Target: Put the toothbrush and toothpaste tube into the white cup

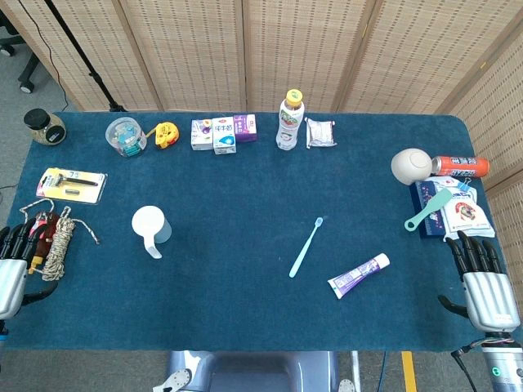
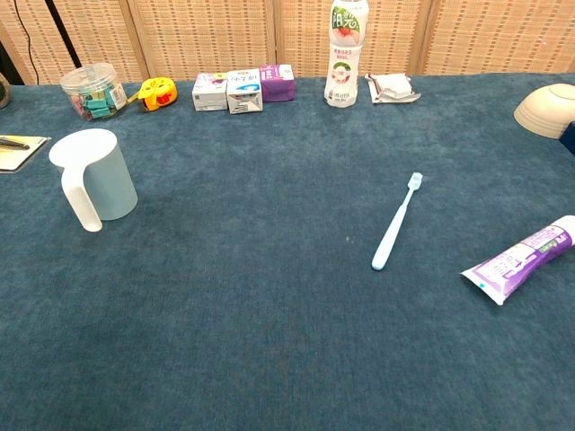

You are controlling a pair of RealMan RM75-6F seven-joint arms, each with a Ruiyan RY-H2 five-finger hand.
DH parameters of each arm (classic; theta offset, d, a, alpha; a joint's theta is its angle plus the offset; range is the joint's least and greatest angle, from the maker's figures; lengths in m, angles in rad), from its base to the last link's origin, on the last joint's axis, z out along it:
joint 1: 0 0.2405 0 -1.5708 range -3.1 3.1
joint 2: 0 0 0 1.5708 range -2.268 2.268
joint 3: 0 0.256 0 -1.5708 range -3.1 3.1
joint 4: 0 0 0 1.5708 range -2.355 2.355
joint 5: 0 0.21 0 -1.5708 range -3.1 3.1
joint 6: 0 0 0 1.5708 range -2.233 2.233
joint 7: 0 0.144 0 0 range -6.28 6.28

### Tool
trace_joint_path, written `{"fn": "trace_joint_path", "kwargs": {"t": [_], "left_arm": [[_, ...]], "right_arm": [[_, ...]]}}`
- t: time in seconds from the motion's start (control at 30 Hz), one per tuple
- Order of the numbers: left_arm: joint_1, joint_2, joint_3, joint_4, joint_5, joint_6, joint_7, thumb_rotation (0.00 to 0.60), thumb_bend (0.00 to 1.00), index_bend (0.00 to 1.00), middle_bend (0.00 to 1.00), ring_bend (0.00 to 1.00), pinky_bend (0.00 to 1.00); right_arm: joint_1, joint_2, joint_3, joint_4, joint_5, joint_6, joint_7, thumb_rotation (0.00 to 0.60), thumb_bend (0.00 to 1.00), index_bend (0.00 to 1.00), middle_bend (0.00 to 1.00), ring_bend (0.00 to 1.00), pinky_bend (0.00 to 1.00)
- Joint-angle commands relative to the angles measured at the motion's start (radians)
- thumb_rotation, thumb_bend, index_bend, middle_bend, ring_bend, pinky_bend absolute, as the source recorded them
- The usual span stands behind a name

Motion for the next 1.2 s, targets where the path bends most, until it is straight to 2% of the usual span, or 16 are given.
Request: {"fn": "trace_joint_path", "kwargs": {"t": [0.03, 0.33, 0.43, 0.5, 0.57, 0.73, 0.87, 1.0, 1.2], "left_arm": [[-0.001, -0.001, 0.001, 0.001, 0.000, -0.002, 0.002, 0.600, 0.00, 0.00, 0.00, 0.00, 0.00], [-0.043, 0.009, -0.014, 0.005, -0.003, -0.058, 0.013, 0.600, 0.00, 0.00, 0.00, 0.00, 0.00], [-0.124, 0.039, -0.031, 0.026, 0.024, -0.156, -0.025, 0.600, 0.00, 0.00, 0.00, 0.00, 0.00], [-0.204, 0.041, -0.044, 0.080, 0.037, -0.264, -0.075, 0.600, 0.00, 0.00, 0.00, 0.00, 0.00], [-0.286, 0.002, -0.053, 0.162, 0.053, -0.365, -0.141, 0.600, 0.00, 0.00, 0.00, 0.00, 0.00], [-0.366, -0.071, -0.056, 0.282, 0.089, -0.419, -0.198, 0.600, 0.00, 0.00, 0.00, 0.00, 0.00], [-0.418, -0.135, -0.065, 0.370, 0.091, -0.452, -0.170, 0.600, 0.00, 0.00, 0.00, 0.00, 0.00], [-0.461, -0.180, -0.068, 0.414, 0.080, -0.498, -0.158, 0.600, 0.00, 0.00, 0.00, 0.00, 0.00], [-0.506, -0.215, -0.062, 0.421, 0.063, -0.554, -0.131, 0.600, 0.00, 0.00, 0.00, 0.00, 0.00]], "right_arm": [[0.000, 0.000, 0.000, 0.000, 0.001, -0.002, 0.001, 0.600, 0.00, 0.00, 0.00, 0.00, 0.00], [0.006, 0.002, 0.000, -0.008, 0.007, -0.016, 0.000, 0.600, 0.00, 0.00, 0.00, 0.00, 0.00], [0.009, -0.001, 0.001, -0.011, 0.007, -0.020, -0.007, 0.600, 0.00, 0.00, 0.00, 0.00, 0.00], [0.012, -0.005, 0.002, -0.006, 0.018, -0.030, -0.012, 0.600, 0.00, 0.00, 0.00, 0.00, 0.00], [0.015, -0.009, 0.006, 0.002, 0.037, -0.045, -0.012, 0.600, 0.00, 0.00, 0.00, 0.00, 0.00], [0.015, -0.010, 0.005, 0.008, 0.043, -0.050, -0.010, 0.600, 0.00, 0.00, 0.00, 0.00, 0.00], [0.014, -0.010, 0.005, 0.009, 0.040, -0.046, -0.007, 0.600, 0.00, 0.00, 0.00, 0.00, 0.00], [0.013, -0.009, 0.007, 0.009, 0.042, -0.043, -0.007, 0.600, 0.00, 0.00, 0.00, 0.00, 0.00], [0.010, -0.007, 0.011, 0.008, 0.048, -0.035, -0.006, 0.600, 0.00, 0.00, 0.00, 0.00, 0.00]]}}
